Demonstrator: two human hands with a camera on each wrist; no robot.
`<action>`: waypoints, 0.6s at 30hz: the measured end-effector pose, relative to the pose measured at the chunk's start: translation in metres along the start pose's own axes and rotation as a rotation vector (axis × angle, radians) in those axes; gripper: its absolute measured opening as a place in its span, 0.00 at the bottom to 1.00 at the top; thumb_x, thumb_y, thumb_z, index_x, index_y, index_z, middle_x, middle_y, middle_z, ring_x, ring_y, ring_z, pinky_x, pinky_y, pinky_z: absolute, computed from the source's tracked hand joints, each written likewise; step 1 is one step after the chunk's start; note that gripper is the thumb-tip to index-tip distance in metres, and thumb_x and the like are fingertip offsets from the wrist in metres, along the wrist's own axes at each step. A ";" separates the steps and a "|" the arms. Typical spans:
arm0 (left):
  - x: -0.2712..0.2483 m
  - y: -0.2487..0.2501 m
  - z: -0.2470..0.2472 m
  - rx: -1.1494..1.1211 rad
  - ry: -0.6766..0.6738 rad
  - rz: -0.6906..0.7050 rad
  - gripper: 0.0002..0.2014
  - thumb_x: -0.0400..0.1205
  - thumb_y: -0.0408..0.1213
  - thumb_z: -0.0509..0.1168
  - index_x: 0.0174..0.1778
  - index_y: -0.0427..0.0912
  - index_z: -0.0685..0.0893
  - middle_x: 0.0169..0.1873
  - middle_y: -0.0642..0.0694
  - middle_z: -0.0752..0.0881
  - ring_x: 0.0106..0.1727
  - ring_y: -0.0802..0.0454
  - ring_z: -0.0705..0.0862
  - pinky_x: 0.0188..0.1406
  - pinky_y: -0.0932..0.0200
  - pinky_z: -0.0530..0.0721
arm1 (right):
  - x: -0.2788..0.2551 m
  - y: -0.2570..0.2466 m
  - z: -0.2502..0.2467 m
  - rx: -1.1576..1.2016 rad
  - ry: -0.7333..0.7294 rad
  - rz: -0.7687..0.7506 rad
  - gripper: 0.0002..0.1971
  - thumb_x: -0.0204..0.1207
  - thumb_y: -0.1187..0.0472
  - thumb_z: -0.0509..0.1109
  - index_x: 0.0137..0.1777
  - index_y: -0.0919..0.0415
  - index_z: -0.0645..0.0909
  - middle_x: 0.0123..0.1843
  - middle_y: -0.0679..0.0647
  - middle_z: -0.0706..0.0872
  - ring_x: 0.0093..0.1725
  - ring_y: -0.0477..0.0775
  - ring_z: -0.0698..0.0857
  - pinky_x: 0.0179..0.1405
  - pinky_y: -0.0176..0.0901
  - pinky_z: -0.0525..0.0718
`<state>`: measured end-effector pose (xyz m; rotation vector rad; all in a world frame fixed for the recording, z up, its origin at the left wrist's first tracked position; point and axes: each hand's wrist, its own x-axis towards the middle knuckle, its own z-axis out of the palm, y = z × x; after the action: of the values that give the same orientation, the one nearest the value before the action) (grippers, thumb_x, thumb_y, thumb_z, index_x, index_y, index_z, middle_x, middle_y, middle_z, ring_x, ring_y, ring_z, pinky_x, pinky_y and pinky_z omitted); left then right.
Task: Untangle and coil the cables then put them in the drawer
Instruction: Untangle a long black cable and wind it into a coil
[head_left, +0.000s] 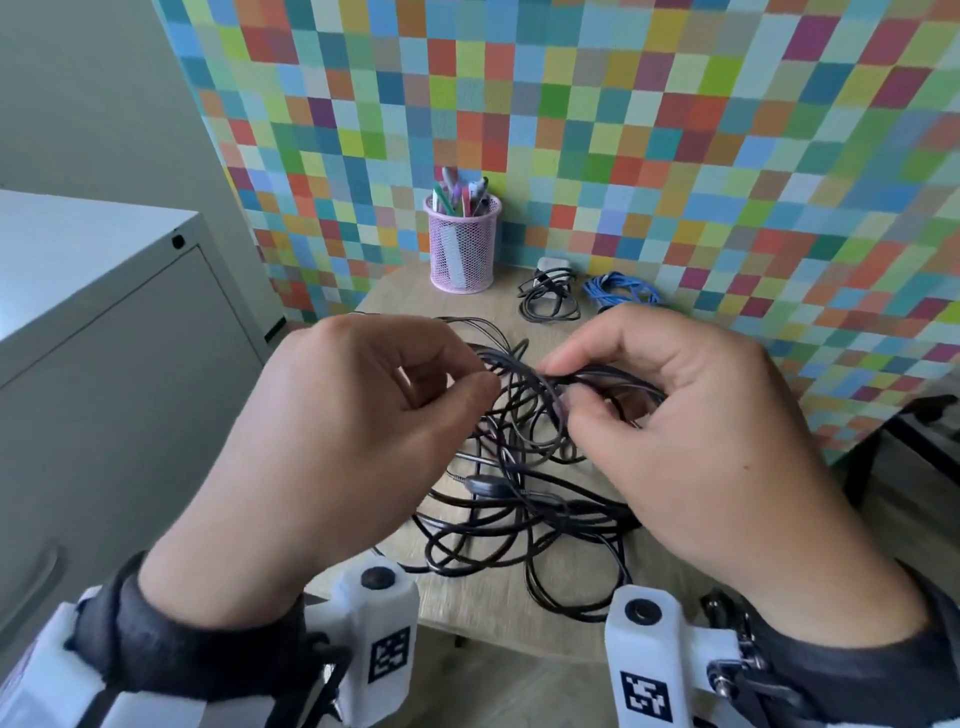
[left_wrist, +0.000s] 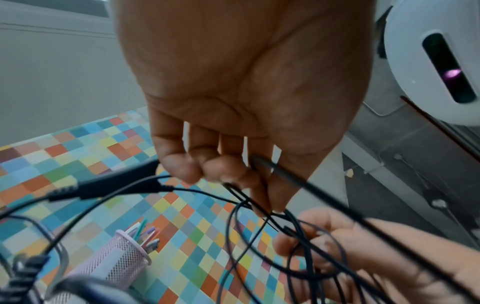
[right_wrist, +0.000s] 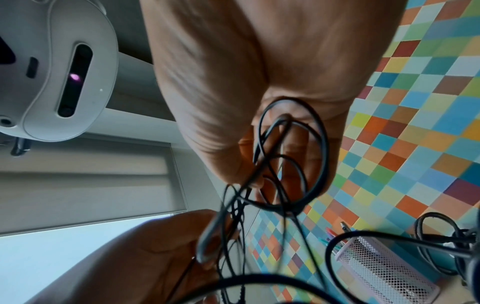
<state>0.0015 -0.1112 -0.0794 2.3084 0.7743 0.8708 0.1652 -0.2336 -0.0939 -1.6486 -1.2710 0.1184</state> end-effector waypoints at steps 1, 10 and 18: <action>0.000 0.000 0.002 0.029 0.019 0.010 0.06 0.76 0.50 0.78 0.34 0.60 0.91 0.30 0.57 0.84 0.29 0.59 0.81 0.28 0.73 0.72 | -0.001 0.000 0.000 -0.018 -0.022 -0.011 0.10 0.75 0.63 0.75 0.48 0.43 0.87 0.42 0.47 0.93 0.39 0.59 0.91 0.40 0.57 0.90; 0.001 0.000 0.000 0.010 -0.005 0.053 0.15 0.71 0.62 0.80 0.26 0.57 0.89 0.58 0.68 0.87 0.61 0.65 0.86 0.57 0.69 0.79 | -0.003 -0.006 -0.004 0.065 -0.100 -0.015 0.18 0.75 0.74 0.73 0.50 0.46 0.84 0.50 0.33 0.93 0.56 0.34 0.91 0.50 0.24 0.82; 0.002 -0.002 0.003 -0.108 -0.044 0.011 0.17 0.67 0.61 0.79 0.26 0.52 0.87 0.37 0.59 0.92 0.41 0.54 0.92 0.42 0.52 0.86 | -0.001 -0.006 -0.005 0.084 -0.197 -0.047 0.25 0.76 0.77 0.70 0.57 0.44 0.92 0.54 0.32 0.93 0.59 0.34 0.90 0.63 0.30 0.84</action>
<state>0.0043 -0.1097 -0.0824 2.2312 0.6792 0.8430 0.1637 -0.2374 -0.0875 -1.5635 -1.4324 0.3071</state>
